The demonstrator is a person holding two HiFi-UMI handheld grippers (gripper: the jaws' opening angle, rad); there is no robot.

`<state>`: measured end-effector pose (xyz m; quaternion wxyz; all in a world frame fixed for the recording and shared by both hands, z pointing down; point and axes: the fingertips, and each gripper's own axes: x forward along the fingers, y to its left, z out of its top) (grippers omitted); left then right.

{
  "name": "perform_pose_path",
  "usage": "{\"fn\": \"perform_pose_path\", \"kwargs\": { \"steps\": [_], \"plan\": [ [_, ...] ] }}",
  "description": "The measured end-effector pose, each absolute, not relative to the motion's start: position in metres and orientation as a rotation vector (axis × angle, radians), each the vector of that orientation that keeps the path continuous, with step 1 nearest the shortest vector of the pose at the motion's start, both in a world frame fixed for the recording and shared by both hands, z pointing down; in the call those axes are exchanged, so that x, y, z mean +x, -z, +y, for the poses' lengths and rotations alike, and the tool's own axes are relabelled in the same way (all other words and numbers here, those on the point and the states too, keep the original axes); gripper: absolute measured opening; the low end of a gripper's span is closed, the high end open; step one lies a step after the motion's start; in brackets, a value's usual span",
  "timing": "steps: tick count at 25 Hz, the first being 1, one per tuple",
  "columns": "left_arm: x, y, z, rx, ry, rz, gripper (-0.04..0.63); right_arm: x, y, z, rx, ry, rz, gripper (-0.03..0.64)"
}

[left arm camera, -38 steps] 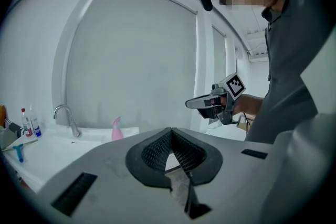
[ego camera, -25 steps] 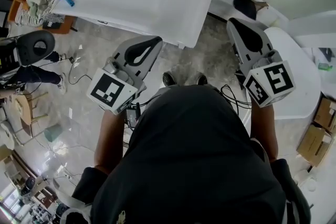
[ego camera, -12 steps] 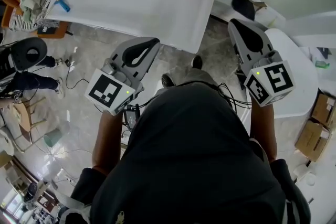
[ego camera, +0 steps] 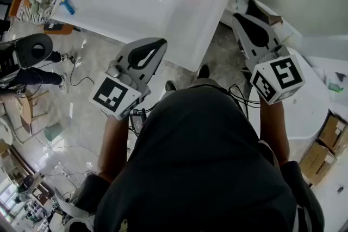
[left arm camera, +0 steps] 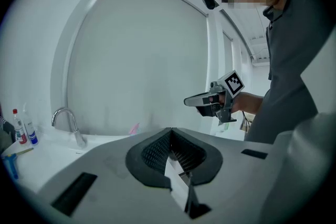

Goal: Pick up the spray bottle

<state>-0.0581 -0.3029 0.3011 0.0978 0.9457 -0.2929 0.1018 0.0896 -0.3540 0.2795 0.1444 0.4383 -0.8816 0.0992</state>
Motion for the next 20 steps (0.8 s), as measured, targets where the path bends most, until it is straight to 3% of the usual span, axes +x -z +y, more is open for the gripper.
{"fn": "perform_pose_path", "kwargs": {
  "steps": [20],
  "plan": [
    [-0.051,-0.314,-0.353,2.755,-0.338,-0.966,0.005,0.101,-0.301,-0.413,1.165,-0.306,-2.554,0.008]
  ]
}}
